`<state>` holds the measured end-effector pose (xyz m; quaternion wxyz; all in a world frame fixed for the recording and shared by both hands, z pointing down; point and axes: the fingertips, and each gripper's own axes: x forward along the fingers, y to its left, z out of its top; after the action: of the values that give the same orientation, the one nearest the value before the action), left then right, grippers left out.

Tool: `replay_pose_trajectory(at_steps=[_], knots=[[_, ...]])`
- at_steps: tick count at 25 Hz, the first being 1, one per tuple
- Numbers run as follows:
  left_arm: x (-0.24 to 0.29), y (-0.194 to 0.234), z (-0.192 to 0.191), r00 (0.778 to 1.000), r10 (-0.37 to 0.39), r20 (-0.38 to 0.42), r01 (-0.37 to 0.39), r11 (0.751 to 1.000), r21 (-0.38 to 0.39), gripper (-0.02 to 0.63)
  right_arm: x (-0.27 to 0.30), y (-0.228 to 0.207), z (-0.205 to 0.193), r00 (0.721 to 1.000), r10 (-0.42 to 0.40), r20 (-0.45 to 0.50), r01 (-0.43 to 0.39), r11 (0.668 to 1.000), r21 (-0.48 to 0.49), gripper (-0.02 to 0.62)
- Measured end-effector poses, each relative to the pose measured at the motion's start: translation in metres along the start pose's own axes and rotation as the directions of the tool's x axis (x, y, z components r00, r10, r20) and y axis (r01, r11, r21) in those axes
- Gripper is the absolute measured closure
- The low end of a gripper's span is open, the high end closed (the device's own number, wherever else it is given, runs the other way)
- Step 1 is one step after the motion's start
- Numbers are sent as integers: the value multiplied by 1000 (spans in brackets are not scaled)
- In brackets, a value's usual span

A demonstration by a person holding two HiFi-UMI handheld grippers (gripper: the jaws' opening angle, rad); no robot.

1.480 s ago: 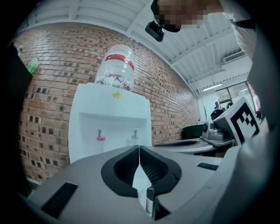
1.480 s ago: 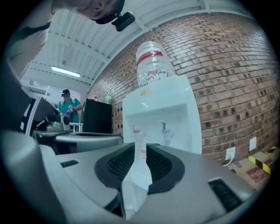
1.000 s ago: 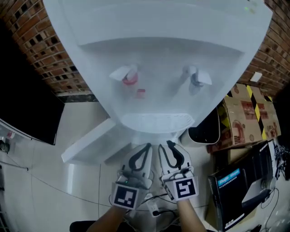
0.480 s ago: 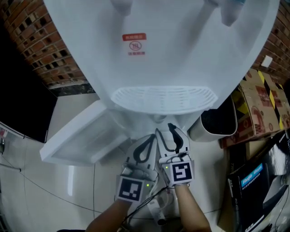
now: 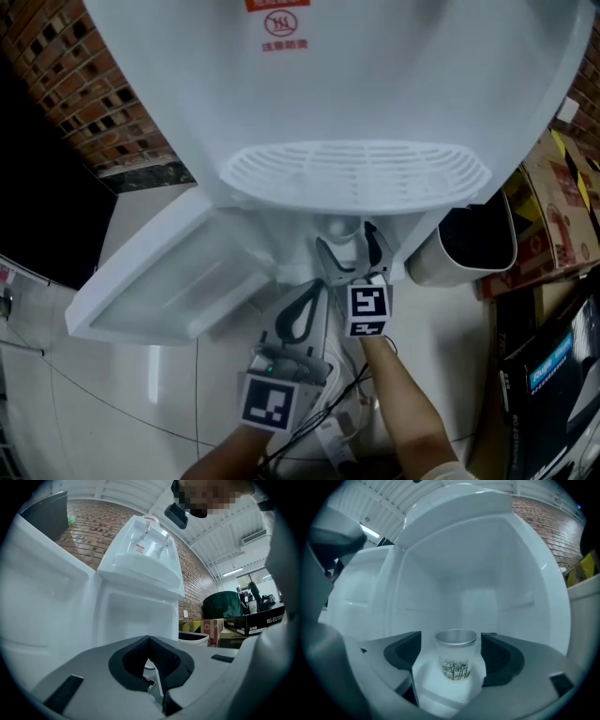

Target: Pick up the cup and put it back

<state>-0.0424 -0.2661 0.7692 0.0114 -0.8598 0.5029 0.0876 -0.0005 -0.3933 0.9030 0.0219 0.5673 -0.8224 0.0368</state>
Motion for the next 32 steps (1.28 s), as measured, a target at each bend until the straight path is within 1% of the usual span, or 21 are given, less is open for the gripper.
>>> replay_pose_trajectory(at_steps=[2, 6, 7, 8, 9, 12, 17, 22, 27, 32], knots=[[-2, 2, -1, 1000, -1, -8, 1, 1000, 7, 602, 13, -4, -8, 1000, 1, -14, -1, 1000, 10, 187], [-7, 8, -4, 1000, 2, -15, -2, 1000, 17, 603, 28, -9, -18, 999, -4, -41, 3, 1000, -21, 187], [-8, 8, -6, 1000, 3, -19, -3, 1000, 18, 602, 30, -10, -20, 999, -6, -45, 5, 1000, -26, 200], [-9, 9, -8, 1000, 4, -24, -3, 1000, 19, 602, 31, -11, -21, 999, -9, -47, 8, 1000, -28, 245], [-9, 9, -9, 1000, 2, -27, -1, 1000, 22, 602, 32, -12, -21, 999, -10, -50, 9, 1000, -29, 255], [-11, 9, -10, 1000, 0, -30, 1, 1000, 28, 601, 31, -11, -15, 999, -4, -47, 3, 999, -35, 258], [-10, 11, -5, 1000, 2, -22, -1, 999, 37, 601, 10, 4, 12, 1000, 21, 0, -21, 998, -51, 259], [-8, 9, 11, 1000, 11, -13, -11, 999, 48, 603, -23, 23, 50, 997, 54, 48, -50, 996, -75, 261], [-6, 5, 36, 999, 34, 2, -34, 998, 57, 603, -59, 35, 83, 993, 99, 64, -87, 983, -160, 261], [-12, -6, 74, 999, 49, -6, -48, 998, 34, 603, -107, 48, 127, 992, 91, 86, -80, 989, -124, 262]])
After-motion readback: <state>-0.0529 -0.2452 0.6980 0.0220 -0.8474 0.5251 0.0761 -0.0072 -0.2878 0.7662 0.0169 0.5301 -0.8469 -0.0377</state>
